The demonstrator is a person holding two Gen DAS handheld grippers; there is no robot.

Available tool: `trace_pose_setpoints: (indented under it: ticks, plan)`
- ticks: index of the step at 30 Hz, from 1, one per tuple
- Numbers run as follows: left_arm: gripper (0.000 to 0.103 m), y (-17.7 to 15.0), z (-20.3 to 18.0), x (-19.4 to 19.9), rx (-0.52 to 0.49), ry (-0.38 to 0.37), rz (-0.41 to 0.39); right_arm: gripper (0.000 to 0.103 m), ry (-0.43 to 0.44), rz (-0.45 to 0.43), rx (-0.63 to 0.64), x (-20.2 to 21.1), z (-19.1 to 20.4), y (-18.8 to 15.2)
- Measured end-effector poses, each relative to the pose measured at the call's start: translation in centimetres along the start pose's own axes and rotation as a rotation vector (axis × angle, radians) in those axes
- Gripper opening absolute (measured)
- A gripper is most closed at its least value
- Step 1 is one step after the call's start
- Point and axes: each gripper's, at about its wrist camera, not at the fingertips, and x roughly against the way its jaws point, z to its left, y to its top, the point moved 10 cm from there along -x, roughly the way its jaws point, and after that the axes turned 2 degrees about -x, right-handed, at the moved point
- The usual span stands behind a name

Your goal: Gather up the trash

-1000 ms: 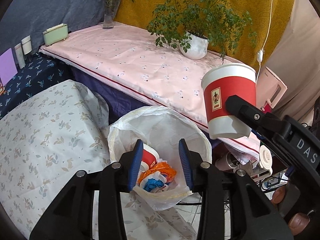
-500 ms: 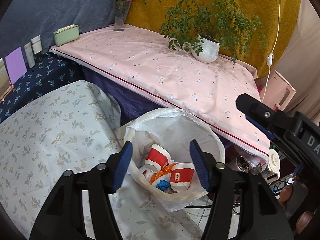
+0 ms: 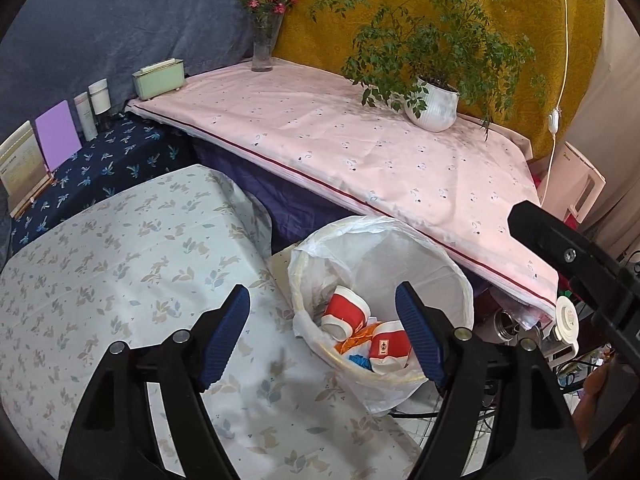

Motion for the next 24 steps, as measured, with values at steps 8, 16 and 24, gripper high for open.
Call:
trace_pose_setpoints:
  ticks: [8,16,24]
  plan:
    - [0.073,-1.1,1.4,1.0,0.003,0.035,-0.002,0.072,-0.057,0.016,0.093,0.9,0.9,-1.4]
    - [0.077,-2.4,2.4,1.6,-0.001,0.072,-0.003,0.076,-0.122,0.042,0.163,1.1,1.1,-3.2]
    - [0.080,-4.1,3.3,1.7,-0.008,0.108,0.010,0.077,-0.159,0.092,0.199,0.9,0.8,-5.6]
